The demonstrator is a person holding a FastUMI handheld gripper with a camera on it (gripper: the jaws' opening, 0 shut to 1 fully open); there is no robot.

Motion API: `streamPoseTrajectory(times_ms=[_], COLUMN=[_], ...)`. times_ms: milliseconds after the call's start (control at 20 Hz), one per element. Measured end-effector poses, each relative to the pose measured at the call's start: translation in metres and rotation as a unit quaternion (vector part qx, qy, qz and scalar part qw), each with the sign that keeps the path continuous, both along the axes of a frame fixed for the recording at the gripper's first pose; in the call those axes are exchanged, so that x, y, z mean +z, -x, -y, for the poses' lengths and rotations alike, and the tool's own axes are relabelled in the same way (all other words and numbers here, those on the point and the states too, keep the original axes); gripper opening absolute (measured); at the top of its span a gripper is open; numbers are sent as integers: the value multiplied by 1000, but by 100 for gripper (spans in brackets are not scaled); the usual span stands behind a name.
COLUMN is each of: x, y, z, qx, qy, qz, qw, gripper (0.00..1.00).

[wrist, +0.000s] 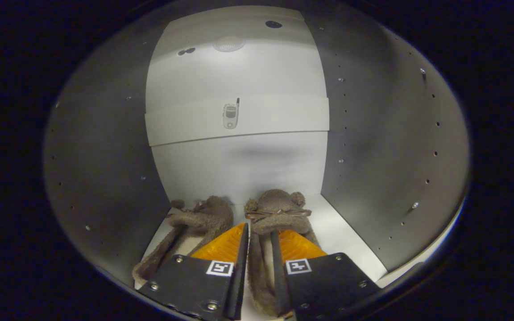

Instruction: Open the shoe cabinet door, grab the shoes and put them into the shoe cabinet, then close the shoe cabinet door.

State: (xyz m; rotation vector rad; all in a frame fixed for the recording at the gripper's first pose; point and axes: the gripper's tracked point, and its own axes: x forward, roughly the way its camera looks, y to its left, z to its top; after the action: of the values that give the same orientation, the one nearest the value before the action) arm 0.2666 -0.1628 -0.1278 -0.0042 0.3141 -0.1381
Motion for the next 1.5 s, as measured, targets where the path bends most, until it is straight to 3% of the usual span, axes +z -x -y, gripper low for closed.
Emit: streamPoseTrajectory(times_ms=[650, 1500], x=[38, 140], y=[107, 338], z=[-2, 13], qx=[6, 64], qy=[1, 24], qz=[44, 161], qw=[999, 985], gripper=[28, 28])
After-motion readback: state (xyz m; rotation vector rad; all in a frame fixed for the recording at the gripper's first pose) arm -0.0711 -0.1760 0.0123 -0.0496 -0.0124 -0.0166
